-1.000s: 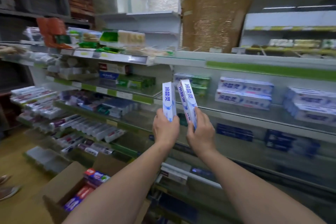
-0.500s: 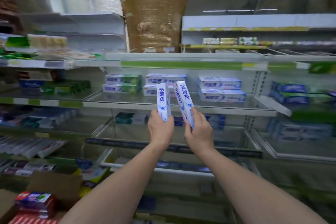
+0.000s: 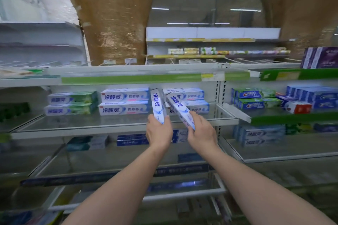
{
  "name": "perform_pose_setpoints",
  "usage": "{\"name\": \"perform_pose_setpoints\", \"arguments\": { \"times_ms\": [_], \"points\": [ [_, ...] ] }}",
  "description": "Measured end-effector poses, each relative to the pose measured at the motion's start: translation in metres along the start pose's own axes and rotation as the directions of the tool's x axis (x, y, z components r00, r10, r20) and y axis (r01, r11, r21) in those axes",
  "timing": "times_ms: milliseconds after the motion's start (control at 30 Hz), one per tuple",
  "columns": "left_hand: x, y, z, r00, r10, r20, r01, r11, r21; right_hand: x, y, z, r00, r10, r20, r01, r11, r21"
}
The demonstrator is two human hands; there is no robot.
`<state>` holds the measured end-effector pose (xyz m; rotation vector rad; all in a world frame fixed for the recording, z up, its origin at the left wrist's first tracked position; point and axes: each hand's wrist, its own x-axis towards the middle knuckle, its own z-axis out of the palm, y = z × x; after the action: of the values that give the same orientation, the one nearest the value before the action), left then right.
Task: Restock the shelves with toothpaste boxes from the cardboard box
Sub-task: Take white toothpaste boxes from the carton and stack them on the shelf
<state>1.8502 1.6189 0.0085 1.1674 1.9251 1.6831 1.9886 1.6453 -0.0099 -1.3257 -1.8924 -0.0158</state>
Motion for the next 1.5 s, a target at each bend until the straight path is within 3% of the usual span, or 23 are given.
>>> {"name": "perform_pose_setpoints", "arguments": {
  "times_ms": [333, 500, 633, 767, 1100, 1300, 1500],
  "points": [
    [0.053, -0.003, 0.019, 0.999, 0.015, -0.031, -0.014, 1.0, 0.024, 0.08, 0.022, 0.002, 0.991, -0.074, 0.116, 0.091, 0.985, -0.149],
    [0.066, 0.0, 0.026, 0.997, -0.045, -0.059, 0.046, 0.999, 0.024, 0.117, 0.035, 0.001, 0.991, -0.044, 0.124, 0.058, 0.991, -0.117],
    [0.072, 0.005, 0.031, 0.99, -0.075, -0.119, 0.077, 0.997, 0.012, 0.144, 0.053, 0.001, 0.983, -0.11, 0.145, 0.129, 0.984, -0.124],
    [0.071, 0.01, 0.037, 0.981, -0.084, -0.176, 0.091, 0.995, 0.033, 0.169, 0.068, 0.006, 0.97, -0.033, 0.242, 0.078, 0.981, -0.178],
    [0.073, 0.026, 0.06, 0.973, -0.122, -0.194, 0.116, 0.992, -0.046, 0.191, 0.101, 0.017, 0.992, -0.101, 0.079, 0.108, 0.99, -0.09],
    [0.072, 0.033, 0.072, 0.956, -0.226, -0.187, 0.204, 0.97, -0.13, 0.201, 0.106, 0.025, 0.989, -0.139, 0.052, 0.145, 0.977, -0.155],
    [0.072, 0.042, 0.095, 0.916, -0.384, -0.116, 0.325, 0.881, -0.345, 0.194, 0.112, 0.027, 0.988, -0.149, -0.042, 0.147, 0.988, -0.038]
  ]
}}
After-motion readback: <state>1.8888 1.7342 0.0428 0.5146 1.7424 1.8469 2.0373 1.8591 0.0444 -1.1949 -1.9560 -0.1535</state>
